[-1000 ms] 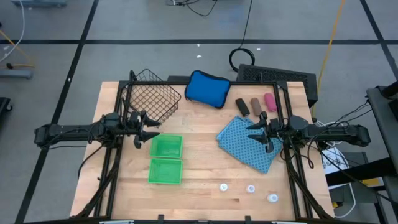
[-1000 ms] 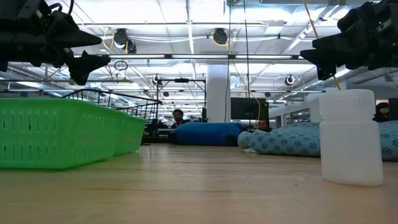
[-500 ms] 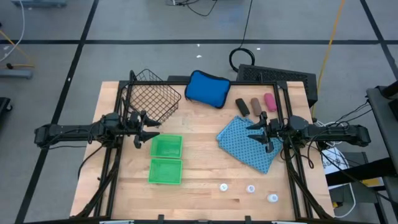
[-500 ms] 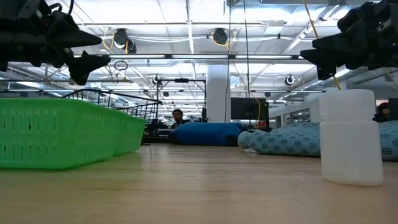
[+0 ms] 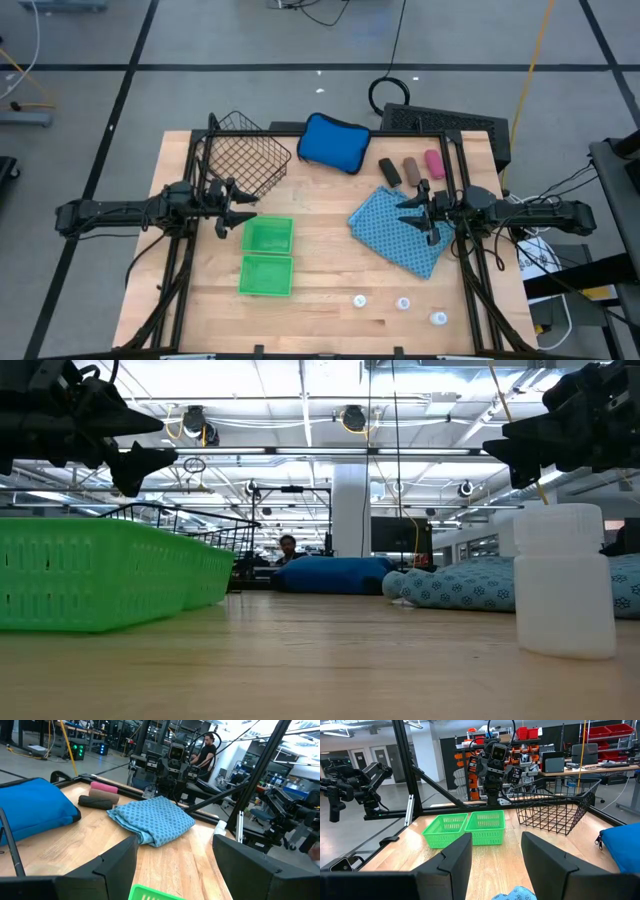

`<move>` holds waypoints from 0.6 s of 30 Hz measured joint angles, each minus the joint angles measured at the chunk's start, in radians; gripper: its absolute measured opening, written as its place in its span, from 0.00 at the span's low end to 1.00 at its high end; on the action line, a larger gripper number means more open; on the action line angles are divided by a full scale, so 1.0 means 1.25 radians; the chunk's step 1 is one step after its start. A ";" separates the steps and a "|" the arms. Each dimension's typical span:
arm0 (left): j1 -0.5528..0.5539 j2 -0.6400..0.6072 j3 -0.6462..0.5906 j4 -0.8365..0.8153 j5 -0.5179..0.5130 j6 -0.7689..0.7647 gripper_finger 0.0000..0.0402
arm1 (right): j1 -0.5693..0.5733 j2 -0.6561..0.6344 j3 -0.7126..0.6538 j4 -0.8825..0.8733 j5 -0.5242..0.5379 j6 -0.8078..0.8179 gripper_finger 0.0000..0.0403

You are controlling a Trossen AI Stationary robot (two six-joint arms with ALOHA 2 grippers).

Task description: Pick & Place Medicine items

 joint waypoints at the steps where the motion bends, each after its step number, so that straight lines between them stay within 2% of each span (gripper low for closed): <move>1: 0.000 0.000 0.000 0.000 0.000 0.000 0.66 | 0.000 0.000 0.000 0.000 0.000 0.000 0.40; 14: 0.000 0.000 0.000 0.000 0.000 0.000 0.66 | 0.000 -0.001 0.000 0.029 -0.002 0.007 0.40; 18: 0.000 0.000 0.000 0.000 0.000 0.000 0.66 | 0.000 0.000 0.000 0.063 -0.002 0.145 0.40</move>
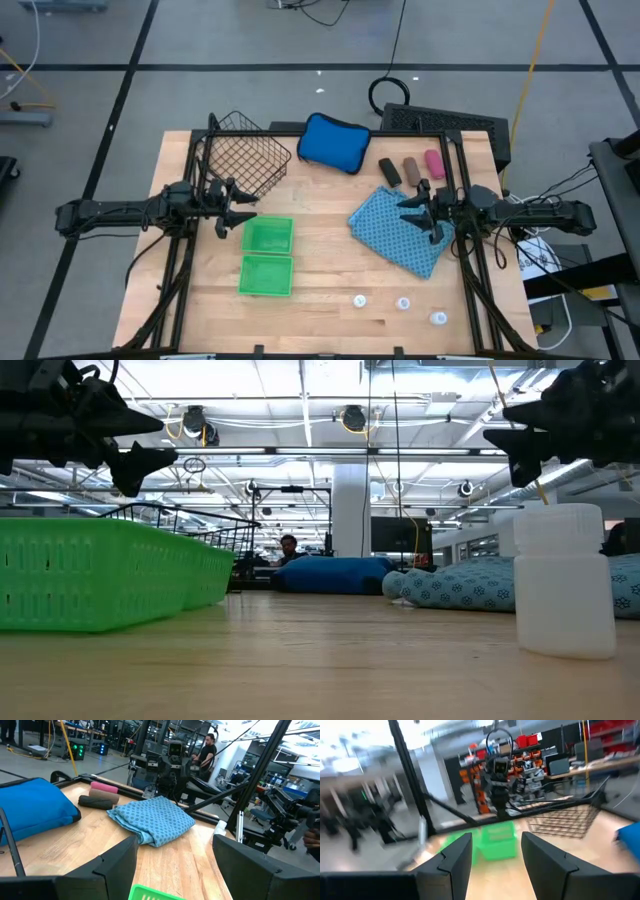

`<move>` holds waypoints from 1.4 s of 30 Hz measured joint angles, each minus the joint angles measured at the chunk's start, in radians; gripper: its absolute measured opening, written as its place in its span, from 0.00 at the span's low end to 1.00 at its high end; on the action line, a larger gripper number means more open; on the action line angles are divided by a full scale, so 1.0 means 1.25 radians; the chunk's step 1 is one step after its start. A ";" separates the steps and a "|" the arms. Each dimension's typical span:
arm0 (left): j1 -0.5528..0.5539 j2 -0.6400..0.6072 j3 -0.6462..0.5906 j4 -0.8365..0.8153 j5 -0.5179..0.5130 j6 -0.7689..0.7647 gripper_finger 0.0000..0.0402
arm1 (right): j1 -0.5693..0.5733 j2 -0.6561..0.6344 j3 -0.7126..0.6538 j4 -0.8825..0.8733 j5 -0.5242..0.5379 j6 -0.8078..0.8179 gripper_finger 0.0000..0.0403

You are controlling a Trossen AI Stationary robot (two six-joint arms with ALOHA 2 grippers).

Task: Pick & Place Medicine items
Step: Put the blue patient gown in the black wire basket

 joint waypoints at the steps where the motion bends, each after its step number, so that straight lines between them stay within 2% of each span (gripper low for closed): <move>1: 0.000 0.000 0.000 0.000 0.000 0.000 0.66 | 0.000 0.000 0.000 0.010 0.000 0.047 0.40; 5: 0.000 0.000 0.000 0.000 0.000 0.000 0.66 | 0.000 0.000 0.000 0.044 0.012 0.174 0.40; 14: 0.000 0.000 0.000 0.000 0.000 0.000 0.66 | 0.000 0.004 0.000 0.051 0.198 0.133 0.40; 18: 0.000 0.000 0.000 0.000 0.000 0.000 0.66 | 0.000 0.012 0.000 0.064 0.256 0.204 0.40; 21: 0.000 0.000 0.000 0.000 0.000 0.000 0.66 | 0.000 0.038 0.000 0.159 0.201 0.200 0.40; 24: 0.000 0.000 0.000 0.000 0.000 0.000 0.66 | 0.012 0.087 0.002 0.345 0.115 0.155 0.43; 27: 0.000 0.000 0.000 0.000 0.000 0.000 0.66 | 0.057 0.152 0.033 0.490 0.085 0.080 0.52; 30: 0.000 0.000 0.000 0.000 0.000 0.000 0.66 | 0.123 0.234 0.113 0.474 0.086 -0.018 0.65; 34: 0.000 0.000 0.000 0.000 0.000 0.000 0.66 | 0.207 0.355 0.277 0.328 0.124 -0.104 0.80; 38: 0.000 0.000 0.000 0.000 0.000 0.000 0.66 | 0.263 0.471 0.489 -0.057 0.237 -0.128 0.88; 42: 0.000 0.000 0.000 0.000 0.000 0.000 0.66 | 0.301 0.585 0.673 -0.436 0.382 -0.093 0.88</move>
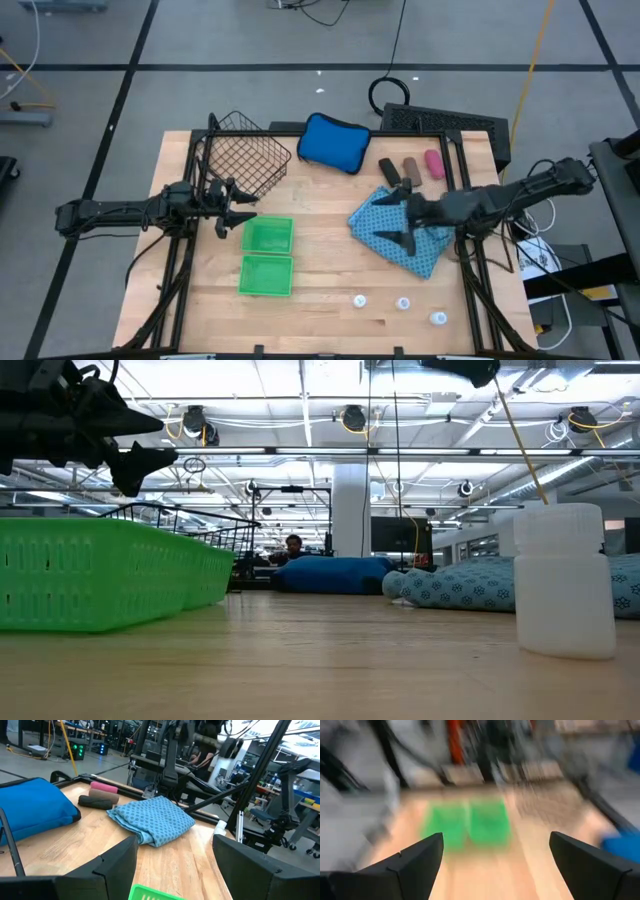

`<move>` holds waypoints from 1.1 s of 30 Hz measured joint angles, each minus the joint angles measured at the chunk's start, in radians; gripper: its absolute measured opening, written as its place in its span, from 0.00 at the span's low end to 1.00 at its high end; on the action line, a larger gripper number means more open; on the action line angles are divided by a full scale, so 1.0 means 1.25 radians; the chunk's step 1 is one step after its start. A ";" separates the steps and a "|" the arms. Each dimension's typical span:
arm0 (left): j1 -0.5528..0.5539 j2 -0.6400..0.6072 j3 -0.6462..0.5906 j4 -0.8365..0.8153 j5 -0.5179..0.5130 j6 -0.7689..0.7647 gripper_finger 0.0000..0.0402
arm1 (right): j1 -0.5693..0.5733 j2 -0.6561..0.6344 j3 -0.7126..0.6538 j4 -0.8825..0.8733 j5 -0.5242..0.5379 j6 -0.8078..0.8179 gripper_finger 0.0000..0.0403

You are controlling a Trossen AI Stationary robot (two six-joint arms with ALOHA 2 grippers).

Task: Pick & Place Medicine items
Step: Put the blue patient gown in the black wire basket

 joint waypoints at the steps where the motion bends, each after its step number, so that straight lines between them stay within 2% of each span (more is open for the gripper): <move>1: 0.000 0.000 0.000 0.000 0.000 0.000 0.66 | 0.007 0.030 0.032 -0.091 0.025 0.021 0.88; 3: 0.000 0.000 0.000 0.000 0.000 0.000 0.66 | 0.016 0.083 0.086 -0.259 0.060 0.082 0.87; 7: 0.000 0.000 0.000 0.000 0.000 0.000 0.66 | 0.018 0.161 0.122 -0.493 0.062 0.209 0.85; 10: 0.000 0.000 0.000 0.000 0.000 0.000 0.66 | 0.017 0.206 0.103 -0.602 0.060 0.261 0.85; 12: 0.000 0.000 0.000 0.000 0.000 0.000 0.66 | 0.012 0.225 0.077 -0.627 0.059 0.286 0.85; 21: 0.000 0.000 0.000 0.000 0.000 0.000 0.66 | -0.039 0.248 -0.084 -0.526 -0.086 0.379 0.86; 24: 0.000 0.000 0.000 0.000 0.000 0.000 0.66 | -0.047 0.248 -0.154 -0.414 -0.088 0.379 0.86; 29: 0.000 0.000 0.000 0.000 0.000 0.000 0.66 | -0.046 0.274 -0.300 -0.145 -0.105 0.392 0.86; 33: 0.000 0.000 0.000 0.000 0.000 0.000 0.66 | -0.046 0.327 -0.367 -0.096 -0.107 0.472 0.84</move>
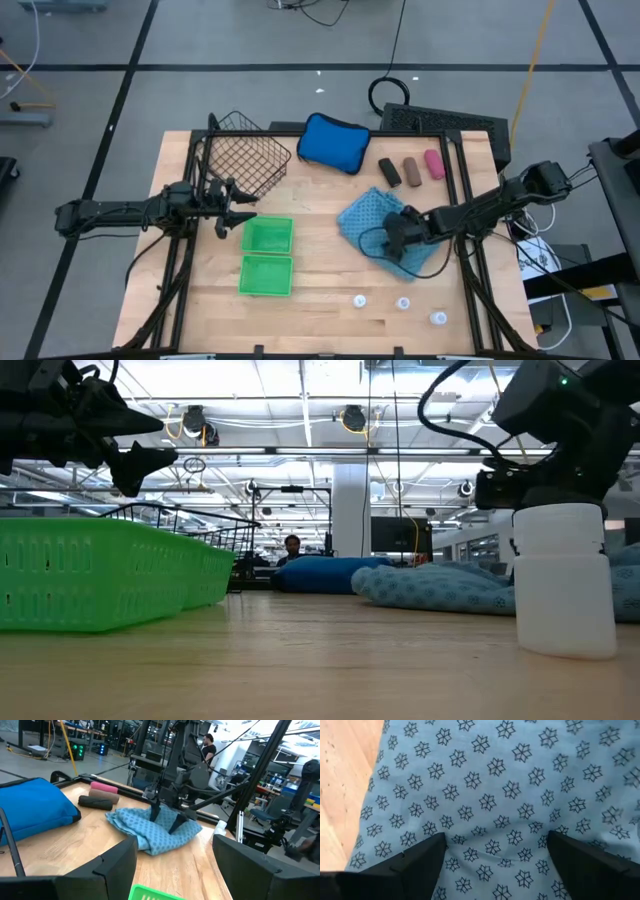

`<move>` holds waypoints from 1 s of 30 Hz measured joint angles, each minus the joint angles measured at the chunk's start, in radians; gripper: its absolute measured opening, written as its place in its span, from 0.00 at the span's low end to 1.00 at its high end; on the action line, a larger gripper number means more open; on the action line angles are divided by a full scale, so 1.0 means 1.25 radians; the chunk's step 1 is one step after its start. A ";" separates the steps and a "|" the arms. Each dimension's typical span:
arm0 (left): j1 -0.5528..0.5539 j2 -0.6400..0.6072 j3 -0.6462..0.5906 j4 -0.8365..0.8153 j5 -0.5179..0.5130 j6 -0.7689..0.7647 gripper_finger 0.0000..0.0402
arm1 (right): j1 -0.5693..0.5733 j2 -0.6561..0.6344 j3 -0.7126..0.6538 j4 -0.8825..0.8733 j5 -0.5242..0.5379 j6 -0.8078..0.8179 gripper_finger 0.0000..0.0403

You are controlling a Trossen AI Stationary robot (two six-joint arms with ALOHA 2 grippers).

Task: Pick & Place Medicine items
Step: Put the blue patient gown in the black wire basket

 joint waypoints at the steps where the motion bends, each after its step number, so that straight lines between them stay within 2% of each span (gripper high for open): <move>1: 0.000 0.000 0.000 0.000 0.000 0.000 0.66 | 0.000 0.005 -0.008 0.001 -0.001 0.010 0.83; 5: 0.000 0.000 0.000 -0.001 0.000 0.000 0.66 | 0.011 0.017 -0.014 0.000 0.002 0.034 0.74; 10: 0.000 0.000 0.000 0.000 0.000 0.000 0.66 | 0.009 0.013 -0.013 0.001 0.008 0.047 0.57; 19: 0.000 0.000 0.000 0.000 0.000 0.000 0.66 | 0.009 0.013 -0.014 0.036 -0.029 0.058 0.09; 25: 0.000 0.000 0.000 0.000 0.000 0.000 0.66 | 0.011 0.008 -0.022 0.122 -0.050 0.019 0.09; 30: 0.000 0.000 0.000 0.000 0.000 0.000 0.66 | 0.012 -0.070 -0.024 0.237 -0.014 -0.057 0.09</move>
